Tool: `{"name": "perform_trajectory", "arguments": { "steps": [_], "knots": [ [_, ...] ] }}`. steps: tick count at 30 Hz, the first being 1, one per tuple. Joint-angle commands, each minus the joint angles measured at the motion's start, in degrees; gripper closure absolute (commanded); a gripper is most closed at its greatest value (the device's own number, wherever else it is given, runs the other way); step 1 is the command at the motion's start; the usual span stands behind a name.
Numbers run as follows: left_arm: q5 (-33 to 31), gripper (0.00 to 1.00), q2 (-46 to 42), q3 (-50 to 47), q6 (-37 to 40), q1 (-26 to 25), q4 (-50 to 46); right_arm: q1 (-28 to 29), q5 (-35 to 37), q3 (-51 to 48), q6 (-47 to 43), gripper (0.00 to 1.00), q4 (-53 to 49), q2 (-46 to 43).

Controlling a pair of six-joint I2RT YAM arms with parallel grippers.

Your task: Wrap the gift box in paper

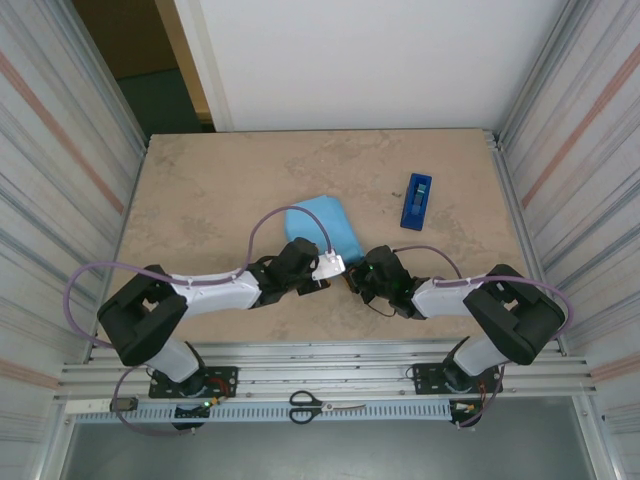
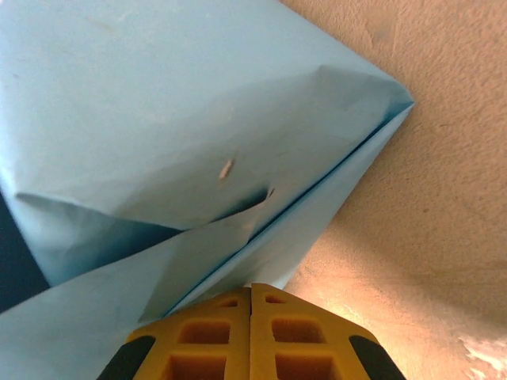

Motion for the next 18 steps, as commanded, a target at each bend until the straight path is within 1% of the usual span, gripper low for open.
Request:
{"name": "perform_trajectory", "arguments": {
  "steps": [1, 4, 7, 11, 13, 15, 18],
  "knots": [
    [-0.6, 0.38, 1.9, 0.9, -0.3, -0.7, -2.1, -0.3, -0.3, 0.9, -1.4, 1.0, -2.1, -1.4],
    [-0.7, 0.42, 2.0, 1.1, -0.4, -0.7, -2.6, -0.6, -0.3, 0.6, -2.3, 1.0, -4.2, -3.2],
    [-0.6, 0.43, 2.4, 1.6, -0.4, -0.8, -3.3, -1.7, -0.1, 0.2, -4.2, 0.98, -9.1, -6.8],
    [0.1, 0.43, 2.9, 2.2, -0.8, -0.8, -4.5, -4.7, 0.7, 0.3, -9.5, 0.96, -20.3, -14.7],
    [0.6, 0.44, 3.1, 2.5, -1.0, -0.8, -4.8, -7.5, 0.4, 1.1, -13.5, 0.95, -26.9, -19.1],
    [0.8, 0.44, 3.8, 3.2, -1.3, -0.9, -5.5, -11.5, -1.1, 2.0, -17.5, 0.94, -32.6, -22.8],
    [1.1, 0.44, 4.9, 4.0, -2.3, -0.9, -6.2, -20.0, -6.1, 2.7, -23.4, 0.92, -37.6, -27.6]
  ]
}}
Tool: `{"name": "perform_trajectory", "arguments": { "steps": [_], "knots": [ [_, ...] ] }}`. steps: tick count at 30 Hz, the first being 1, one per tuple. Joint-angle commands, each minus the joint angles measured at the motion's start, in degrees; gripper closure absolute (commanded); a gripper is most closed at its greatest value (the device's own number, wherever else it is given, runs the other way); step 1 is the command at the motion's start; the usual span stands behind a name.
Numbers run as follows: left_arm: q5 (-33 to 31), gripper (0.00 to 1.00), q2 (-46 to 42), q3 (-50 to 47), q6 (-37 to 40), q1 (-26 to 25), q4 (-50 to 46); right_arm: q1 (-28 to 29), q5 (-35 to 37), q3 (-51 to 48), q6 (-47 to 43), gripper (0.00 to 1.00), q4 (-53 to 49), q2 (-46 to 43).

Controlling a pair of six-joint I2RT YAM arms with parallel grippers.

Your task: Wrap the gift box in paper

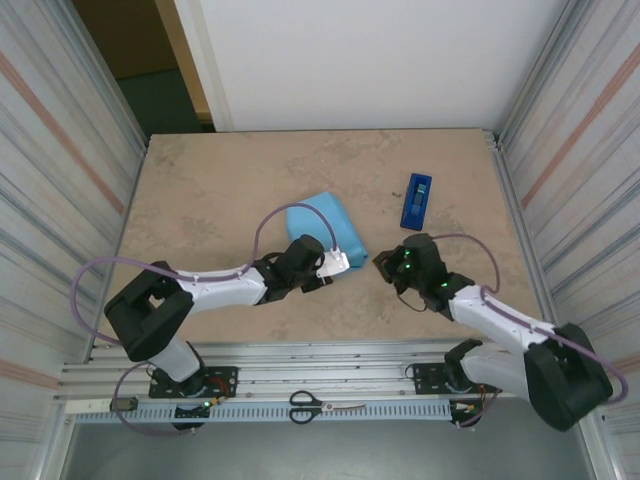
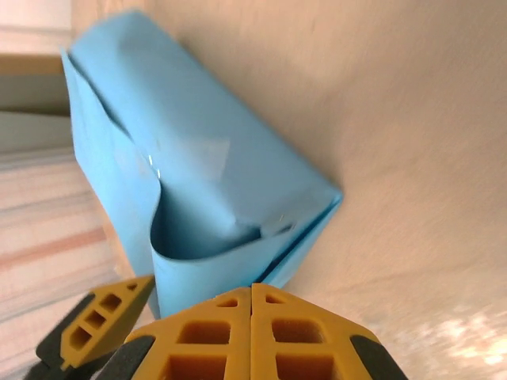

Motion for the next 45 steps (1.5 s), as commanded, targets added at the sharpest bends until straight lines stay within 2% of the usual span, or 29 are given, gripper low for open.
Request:
{"name": "perform_trajectory", "arguments": {
  "steps": [1, 7, 11, 13, 16, 22, 27, 35, 45],
  "knots": [
    [2.2, 0.44, 2.7, 0.8, -2.2, -0.4, -4.6, -8.0, -5.4, 2.3, -10.6, 0.91, -11.9, -3.8],
    [2.1, 0.46, 3.5, 1.1, -4.1, -0.4, -4.4, -23.5, -16.4, 6.6, -21.7, 0.9, -18.0, -4.7],
    [1.3, 0.46, 3.6, 0.4, -6.1, -0.6, -4.2, -26.7, -23.8, 10.4, -26.5, 0.89, -18.0, 0.3],
    [1.0, 0.46, 3.3, 0.0, -6.7, -0.9, -4.2, -24.4, -26.2, 10.9, -26.3, 0.89, -16.7, 3.2],
    [0.4, 0.46, 2.8, -0.7, -6.8, -1.2, -4.1, -18.2, -26.1, 11.7, -25.8, 0.89, -14.9, 6.4],
    [-0.2, 0.46, 2.6, -1.6, -7.1, -1.2, -3.6, -8.0, -19.8, 16.3, -27.4, 0.82, -16.3, 10.5],
    [-0.3, 0.46, 2.5, -1.8, -7.1, -1.3, -3.7, -2.2, -15.2, 16.2, -25.9, 0.91, -16.5, 12.8],
    [0.0, 0.46, 1.9, -2.4, -7.1, -1.3, -3.7, 3.3, -12.6, 6.2, -13.2, 0.98, -0.6, 12.5],
    [0.0, 0.46, 1.9, -2.3, -6.8, -1.3, -3.6, 8.7, -4.7, 1.4, 0.8, 0.98, 16.9, 16.3]
  ]
}}
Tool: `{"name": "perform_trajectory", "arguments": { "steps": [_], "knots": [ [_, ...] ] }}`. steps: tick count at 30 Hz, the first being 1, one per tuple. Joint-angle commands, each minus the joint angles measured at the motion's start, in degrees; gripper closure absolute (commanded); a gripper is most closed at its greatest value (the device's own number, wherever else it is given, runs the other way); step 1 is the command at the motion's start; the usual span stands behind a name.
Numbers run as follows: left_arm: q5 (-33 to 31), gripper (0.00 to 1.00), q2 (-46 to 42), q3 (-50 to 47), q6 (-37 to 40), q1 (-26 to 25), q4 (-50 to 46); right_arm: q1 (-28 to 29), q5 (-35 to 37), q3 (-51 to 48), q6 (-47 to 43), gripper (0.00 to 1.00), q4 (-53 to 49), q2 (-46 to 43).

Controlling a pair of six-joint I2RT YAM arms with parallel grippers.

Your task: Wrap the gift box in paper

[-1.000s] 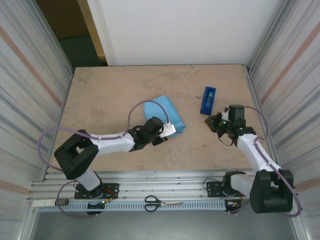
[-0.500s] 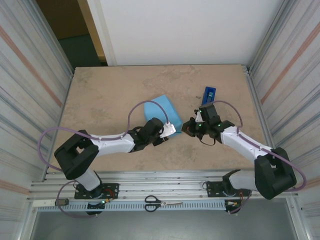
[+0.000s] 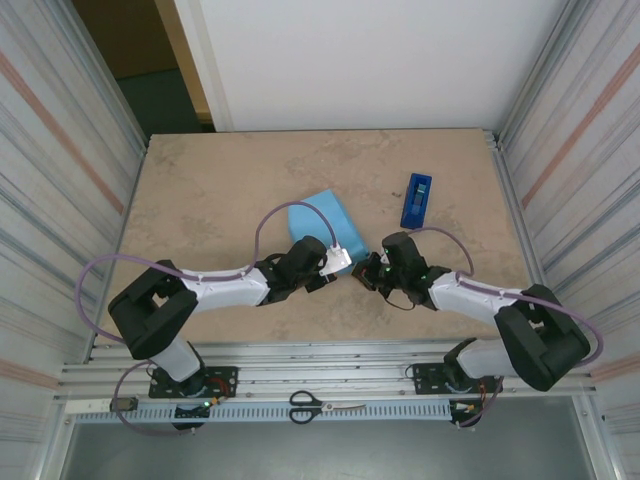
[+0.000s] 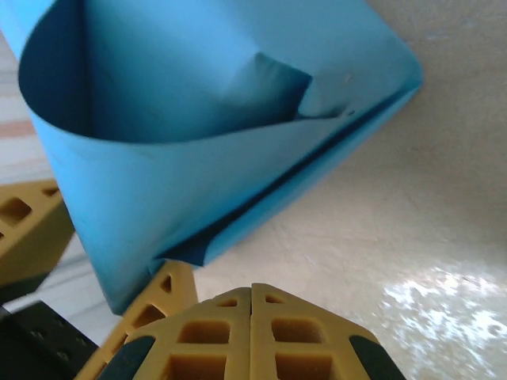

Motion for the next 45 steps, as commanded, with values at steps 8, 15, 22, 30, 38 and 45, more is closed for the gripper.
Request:
{"name": "perform_trajectory", "arguments": {
  "steps": [8, 15, 22, 30, 38, 45],
  "knots": [
    [1.7, 0.46, 0.5, -2.5, -1.3, -0.5, -5.6, 2.1, 7.2, -2.3, 9.8, 0.98, 14.7, 4.1],
    [3.2, 0.37, -1.3, -1.2, -0.8, -0.5, -5.3, 2.1, 7.5, -2.3, 10.2, 0.98, 15.1, 5.0],
    [3.4, 0.39, 0.7, -0.4, -0.4, -0.5, -4.9, 2.1, 7.9, -2.8, 10.5, 0.98, 15.0, 4.6],
    [1.0, 0.49, 2.1, -1.5, -2.5, -0.5, -4.6, 1.7, 7.5, -2.5, 10.5, 0.98, 14.4, 4.0],
    [0.3, 0.52, 1.9, -2.5, -3.1, -0.5, -4.5, -5.2, 6.8, -0.3, 0.7, 0.92, -2.6, -8.3],
    [0.4, 0.52, 1.5, -3.0, -3.0, -0.5, -4.8, -24.4, -0.9, 5.6, -16.6, 0.86, -18.9, -15.2]
  ]
}}
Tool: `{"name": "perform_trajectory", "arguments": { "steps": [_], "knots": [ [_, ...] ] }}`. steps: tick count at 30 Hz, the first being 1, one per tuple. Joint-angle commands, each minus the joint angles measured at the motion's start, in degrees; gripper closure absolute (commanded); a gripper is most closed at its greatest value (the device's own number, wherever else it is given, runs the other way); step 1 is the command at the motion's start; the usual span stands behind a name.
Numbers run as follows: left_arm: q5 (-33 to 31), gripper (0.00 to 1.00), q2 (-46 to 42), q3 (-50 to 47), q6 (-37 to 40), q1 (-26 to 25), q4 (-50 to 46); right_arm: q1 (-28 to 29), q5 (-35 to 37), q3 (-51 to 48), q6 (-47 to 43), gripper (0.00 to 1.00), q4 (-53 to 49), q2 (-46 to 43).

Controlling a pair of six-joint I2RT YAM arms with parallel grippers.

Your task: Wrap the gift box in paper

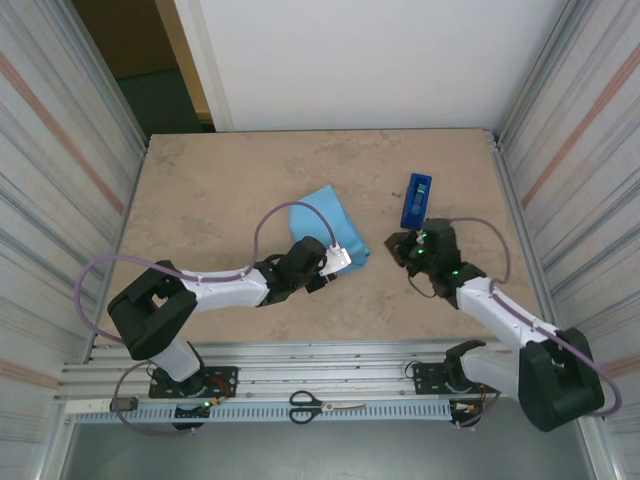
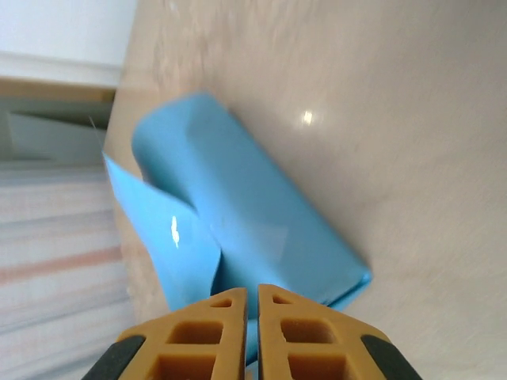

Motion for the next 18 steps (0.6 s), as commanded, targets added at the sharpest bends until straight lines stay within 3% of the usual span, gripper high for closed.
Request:
{"name": "perform_trajectory", "arguments": {
  "steps": [1, 7, 18],
  "knots": [
    [0.6, 0.52, 1.7, -2.7, -1.9, -0.5, -5.3, -8.5, -5.5, 4.7, -13.7, 0.84, -10.9, -0.7],
    [0.7, 0.52, 2.4, -2.7, -2.0, -0.5, -5.0, -20.0, -14.2, 17.1, -27.0, 0.77, -18.1, 11.0],
    [1.0, 0.52, 3.3, -2.5, -2.2, -0.5, -4.6, -24.2, -21.9, 34.4, -31.5, 0.69, -22.5, 35.6]
  ]
}}
